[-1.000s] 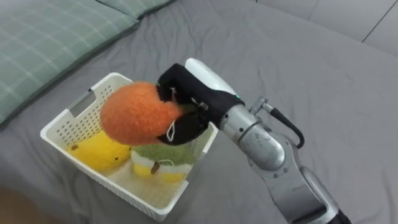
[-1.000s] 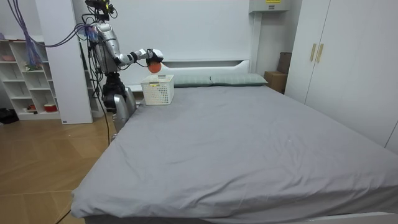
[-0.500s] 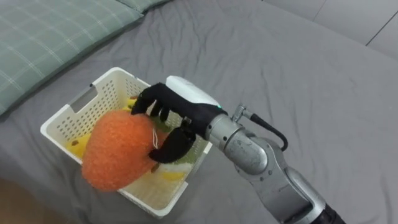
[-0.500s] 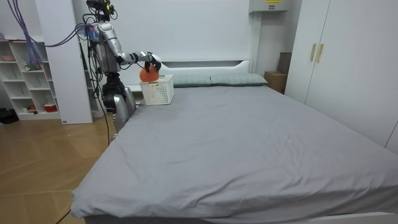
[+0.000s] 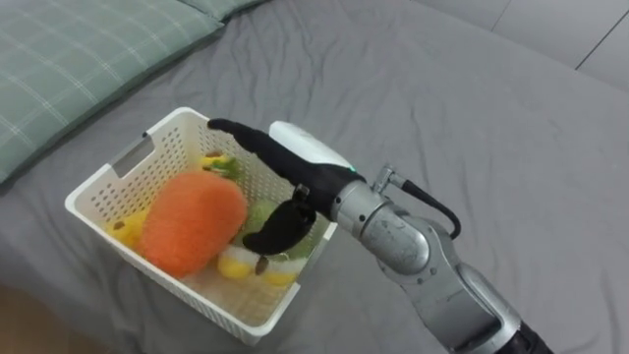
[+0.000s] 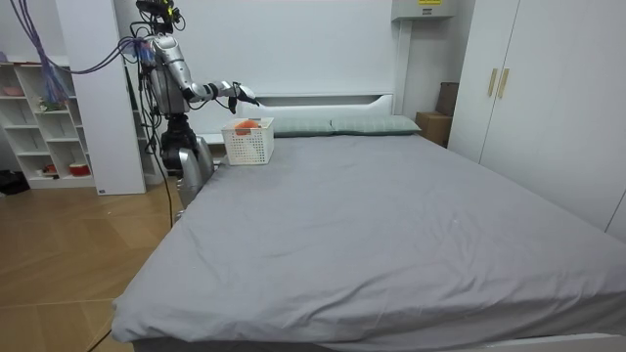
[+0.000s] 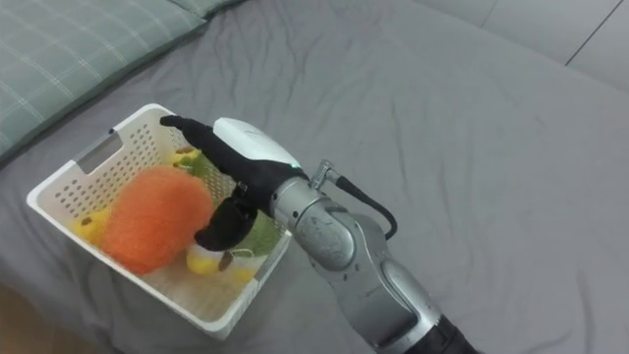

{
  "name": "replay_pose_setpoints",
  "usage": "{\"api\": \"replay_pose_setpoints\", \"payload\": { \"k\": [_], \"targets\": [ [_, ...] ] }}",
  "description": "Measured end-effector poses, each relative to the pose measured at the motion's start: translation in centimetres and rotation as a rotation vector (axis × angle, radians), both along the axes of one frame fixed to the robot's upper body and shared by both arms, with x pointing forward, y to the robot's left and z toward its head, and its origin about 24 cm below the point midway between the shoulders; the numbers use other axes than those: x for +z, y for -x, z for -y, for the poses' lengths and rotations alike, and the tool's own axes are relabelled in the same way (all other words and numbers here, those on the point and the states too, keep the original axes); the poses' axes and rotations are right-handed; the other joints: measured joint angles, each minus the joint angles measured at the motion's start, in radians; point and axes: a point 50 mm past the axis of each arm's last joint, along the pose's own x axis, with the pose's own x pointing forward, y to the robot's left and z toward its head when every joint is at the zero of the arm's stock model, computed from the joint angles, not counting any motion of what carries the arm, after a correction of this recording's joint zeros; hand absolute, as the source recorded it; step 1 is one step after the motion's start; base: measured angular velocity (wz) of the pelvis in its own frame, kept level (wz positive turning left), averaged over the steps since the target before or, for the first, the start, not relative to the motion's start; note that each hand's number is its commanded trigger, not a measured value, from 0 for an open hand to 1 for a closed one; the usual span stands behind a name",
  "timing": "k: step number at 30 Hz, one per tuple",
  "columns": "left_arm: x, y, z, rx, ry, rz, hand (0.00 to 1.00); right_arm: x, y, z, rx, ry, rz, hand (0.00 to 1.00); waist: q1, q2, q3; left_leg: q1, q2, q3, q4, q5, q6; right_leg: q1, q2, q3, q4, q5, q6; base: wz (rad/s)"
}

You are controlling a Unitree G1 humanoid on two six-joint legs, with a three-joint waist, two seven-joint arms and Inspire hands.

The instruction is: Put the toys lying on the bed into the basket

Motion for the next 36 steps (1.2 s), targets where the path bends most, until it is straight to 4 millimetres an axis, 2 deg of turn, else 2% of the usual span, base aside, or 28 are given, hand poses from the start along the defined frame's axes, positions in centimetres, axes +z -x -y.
{"api": "replay_pose_setpoints", "payload": {
  "k": [15, 20, 23, 26, 29, 30, 33, 35, 36],
  "targets": [
    [0.1, 0.3, -0.5, 0.073, -0.003, 0.015, 0.00, 0.1, -0.5, 1.3, -0.046, 0.002, 0.011, 0.00, -0.001, 0.005, -0.0041, 0.013, 0.000, 0.003, -0.005, 0.000, 0.000, 0.011, 0.000, 0.001, 0.000, 0.000, 0.000, 0.00],
    [0.0, 0.7, -0.5, 0.084, -0.011, 0.003, 0.00, 0.7, -1.1, 2.3, -0.095, -0.024, 0.041, 0.00, -0.027, 0.009, -0.0077, 0.018, -0.001, 0.002, -0.002, 0.001, 0.001, 0.018, -0.001, 0.000, 0.000, 0.000, 0.000, 0.01],
    [-0.2, 1.6, -0.5, 0.099, -0.012, -0.023, 0.00, 0.7, -1.2, 3.1, -0.139, -0.070, 0.041, 0.00, -0.048, 0.016, -0.0079, 0.032, -0.001, 0.003, -0.003, 0.001, 0.001, 0.030, -0.002, 0.000, 0.000, 0.000, 0.000, 0.00],
    [-0.3, 2.5, -0.5, 0.118, -0.026, -0.041, 0.00, 0.9, -1.3, 4.7, -0.214, -0.153, 0.043, 0.00, -0.079, 0.020, -0.0091, 0.033, -0.001, 0.004, -0.002, 0.001, 0.002, 0.032, -0.003, 0.000, 0.000, 0.000, 0.000, -0.01],
    [-0.4, 3.0, -0.6, 0.139, -0.036, -0.048, 0.00, 1.3, -1.1, 6.6, -0.320, -0.275, 0.067, 0.00, -0.093, 0.030, -0.0152, 0.035, 0.000, 0.012, -0.002, 0.001, 0.002, 0.030, -0.003, 0.001, 0.001, 0.000, 0.001, -0.07],
    [-0.4, 3.3, -0.5, 0.147, -0.046, -0.043, 0.00, 1.5, -0.9, 7.4, -0.353, -0.343, 0.066, 0.00, -0.106, 0.038, -0.0189, 0.035, 0.000, 0.015, -0.001, 0.001, 0.003, 0.031, -0.004, 0.003, 0.001, 0.001, 0.002, -0.10],
    [-0.5, 4.5, -0.5, 0.186, -0.049, -0.045, 0.00, 2.3, -0.9, 9.4, -0.424, -0.511, 0.075, 0.00, -0.136, 0.063, -0.0174, 0.045, 0.007, 0.048, -0.006, -0.001, 0.005, 0.028, -0.001, 0.034, 0.003, 0.003, 0.003, -0.24],
    [-0.6, 5.6, -0.6, 0.210, -0.057, -0.063, 0.00, 2.3, -0.7, 10.8, -0.483, -0.624, 0.055, 0.00, -0.153, 0.074, -0.0203, 0.059, 0.010, 0.063, -0.016, -0.001, 0.005, 0.029, 0.001, 0.052, 0.003, 0.003, 0.003, -0.26],
    [-0.6, 6.2, -0.5, 0.222, -0.061, -0.070, 0.00, 2.2, -0.6, 11.7, -0.520, -0.709, 0.030, 0.00, -0.176, 0.078, -0.0210, 0.066, 0.011, 0.068, -0.021, -0.001, 0.005, 0.032, 0.001, 0.055, 0.003, 0.003, 0.003, -0.12]
  ]
}}
